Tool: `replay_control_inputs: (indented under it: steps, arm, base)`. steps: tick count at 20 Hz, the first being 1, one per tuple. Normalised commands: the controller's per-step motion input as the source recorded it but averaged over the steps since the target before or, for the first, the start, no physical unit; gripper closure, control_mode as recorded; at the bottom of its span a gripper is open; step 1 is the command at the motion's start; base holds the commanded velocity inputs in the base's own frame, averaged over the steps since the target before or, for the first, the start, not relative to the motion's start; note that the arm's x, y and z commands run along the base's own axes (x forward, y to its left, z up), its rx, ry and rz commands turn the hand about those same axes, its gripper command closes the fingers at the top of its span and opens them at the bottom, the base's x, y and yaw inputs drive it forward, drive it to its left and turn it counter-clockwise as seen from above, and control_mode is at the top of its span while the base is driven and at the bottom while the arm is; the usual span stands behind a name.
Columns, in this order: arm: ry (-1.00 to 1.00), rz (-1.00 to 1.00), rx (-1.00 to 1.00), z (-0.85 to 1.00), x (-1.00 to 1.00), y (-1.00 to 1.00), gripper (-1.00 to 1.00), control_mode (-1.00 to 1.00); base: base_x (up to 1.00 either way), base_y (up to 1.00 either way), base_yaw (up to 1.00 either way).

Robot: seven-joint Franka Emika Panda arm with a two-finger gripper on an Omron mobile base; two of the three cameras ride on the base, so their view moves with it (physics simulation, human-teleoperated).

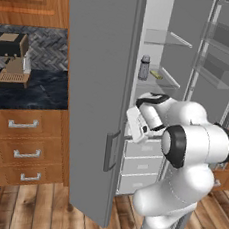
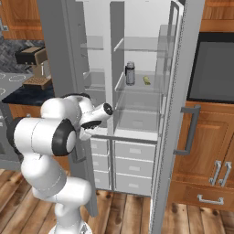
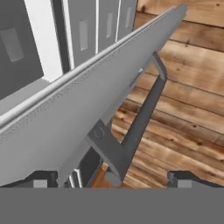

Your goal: Retrieve the butter from the fridge and place it on a plate on the dining table. Then retrieve the butter knife by the fridge and place it near the plate.

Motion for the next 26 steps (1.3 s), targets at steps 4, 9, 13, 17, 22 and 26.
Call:
replay_control_inputs:
  steps: [4, 9, 13, 17, 22, 26]
  arm:
    - [0.00, -0.04, 0.10, 0.01, -0.13, -0.51, -1.00, -1.00]
    - [0.00, -0.05, 0.08, 0.02, 0.03, -0.26, -1.00, -1.00]
    - [0.06, 0.00, 0.12, 0.03, 0.54, 0.00, -1.00, -1.00]
    - [0.10, 0.02, 0.13, 0.00, 0.55, -0.06, -1.00, -1.00]
    - [0.08, 0.06, 0.08, 0.00, 0.35, 0.00, -1.00, -1.00]
    - [0.07, 0.07, 0.03, 0.00, 0.33, 0.00, -1.00, -1.00]
  base:
    - [0.00, 0.00, 0.00]
    - [0.00, 0.00, 0.00]
    - [0.00, 0.00, 0.00]
    - [0.00, 0.00, 0.00]
    - [0.00, 0.00, 0.00]
    - [0.00, 0.00, 0.00]
